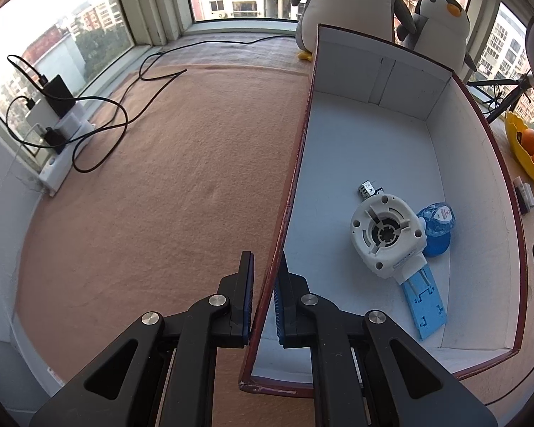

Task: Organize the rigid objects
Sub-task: 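Carry the blue phone stand with the right gripper into the box and release, then move the right gripper to the wooden clothespin and grasp it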

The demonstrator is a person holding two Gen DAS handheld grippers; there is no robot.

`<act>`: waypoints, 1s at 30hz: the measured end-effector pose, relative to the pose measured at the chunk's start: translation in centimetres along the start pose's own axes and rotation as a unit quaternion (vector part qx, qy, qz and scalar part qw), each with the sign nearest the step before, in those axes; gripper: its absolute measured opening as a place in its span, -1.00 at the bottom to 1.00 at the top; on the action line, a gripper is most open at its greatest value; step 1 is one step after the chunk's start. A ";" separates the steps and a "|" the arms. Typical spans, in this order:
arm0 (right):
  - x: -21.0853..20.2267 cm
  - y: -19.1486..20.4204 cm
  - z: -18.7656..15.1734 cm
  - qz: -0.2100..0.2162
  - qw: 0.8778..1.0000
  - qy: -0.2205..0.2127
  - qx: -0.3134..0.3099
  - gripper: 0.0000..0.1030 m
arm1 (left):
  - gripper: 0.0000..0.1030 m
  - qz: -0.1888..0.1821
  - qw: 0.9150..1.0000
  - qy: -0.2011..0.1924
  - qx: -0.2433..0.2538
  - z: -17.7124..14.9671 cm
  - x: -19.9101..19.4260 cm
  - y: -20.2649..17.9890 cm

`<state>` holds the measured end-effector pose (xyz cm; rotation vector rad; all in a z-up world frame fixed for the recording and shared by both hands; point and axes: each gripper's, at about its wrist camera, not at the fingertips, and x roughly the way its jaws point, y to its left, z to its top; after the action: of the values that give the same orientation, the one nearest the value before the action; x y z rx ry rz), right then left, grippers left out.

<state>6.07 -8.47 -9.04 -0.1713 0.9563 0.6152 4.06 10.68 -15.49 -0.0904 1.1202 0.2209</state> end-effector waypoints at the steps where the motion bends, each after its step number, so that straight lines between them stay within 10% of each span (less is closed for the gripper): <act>1: -0.3 -0.7 -0.2 -0.004 1.000 -0.002 0.010 -0.04 | -0.83 0.001 1.000 0.001 0.005 0.0 0.0 -0.1; 20: -4.0 -18.6 -8.9 -0.090 0.965 0.017 0.245 -0.04 | -0.83 -0.001 0.999 0.016 0.048 0.1 0.3 -0.5; 30: 0.6 -16.8 -4.8 -0.073 0.984 0.028 0.159 -0.04 | -0.83 0.002 0.998 0.024 0.053 0.2 0.4 -0.6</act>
<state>12.30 -23.85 -14.43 0.0258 1.0721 0.3175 4.58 10.17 -15.79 0.0011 1.1786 0.1634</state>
